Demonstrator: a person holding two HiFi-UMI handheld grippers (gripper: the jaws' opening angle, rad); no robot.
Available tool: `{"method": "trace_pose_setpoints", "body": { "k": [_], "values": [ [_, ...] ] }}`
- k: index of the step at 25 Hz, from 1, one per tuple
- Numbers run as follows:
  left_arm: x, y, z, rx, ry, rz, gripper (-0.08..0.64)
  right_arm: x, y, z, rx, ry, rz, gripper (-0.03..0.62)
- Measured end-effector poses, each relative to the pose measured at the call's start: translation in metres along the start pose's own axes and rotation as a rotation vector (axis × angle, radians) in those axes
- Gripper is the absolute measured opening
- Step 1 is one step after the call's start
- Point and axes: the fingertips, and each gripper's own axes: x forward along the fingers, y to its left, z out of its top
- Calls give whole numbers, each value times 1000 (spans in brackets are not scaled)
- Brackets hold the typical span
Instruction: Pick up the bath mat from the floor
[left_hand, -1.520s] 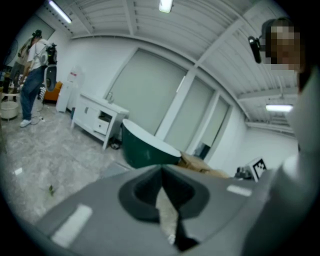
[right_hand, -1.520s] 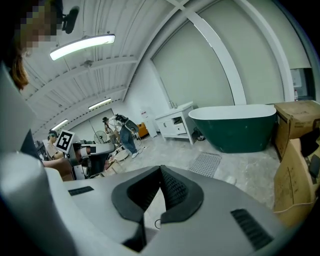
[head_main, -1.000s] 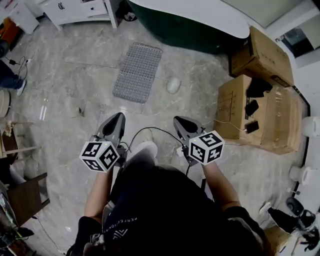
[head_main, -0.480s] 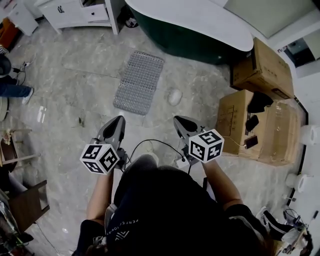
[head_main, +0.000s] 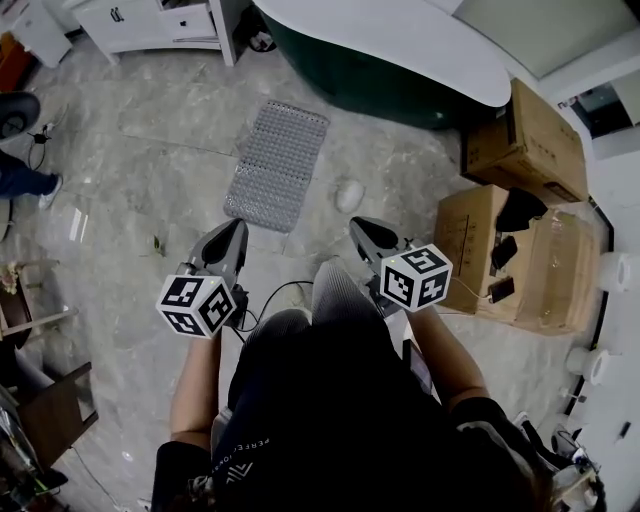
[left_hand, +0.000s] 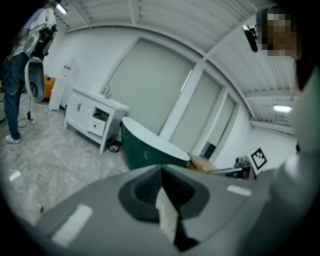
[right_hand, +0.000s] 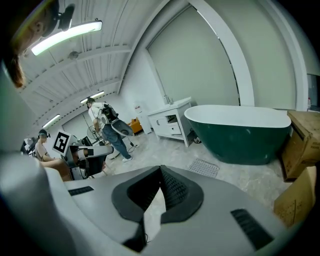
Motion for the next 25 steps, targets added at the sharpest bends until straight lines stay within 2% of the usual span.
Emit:
{"method": "trace_pose_setpoints", "body": {
  "k": [10, 16, 25],
  "values": [
    [44, 17, 4, -10, 6, 36, 6, 49, -40, 25, -38, 7, 17, -3],
    [101, 29, 18, 6, 10, 45, 6, 92, -89, 43, -22, 34, 26, -3],
    [195, 60, 23, -5, 71, 73, 6, 159, -158, 62, -28, 96, 31, -3]
  ]
}}
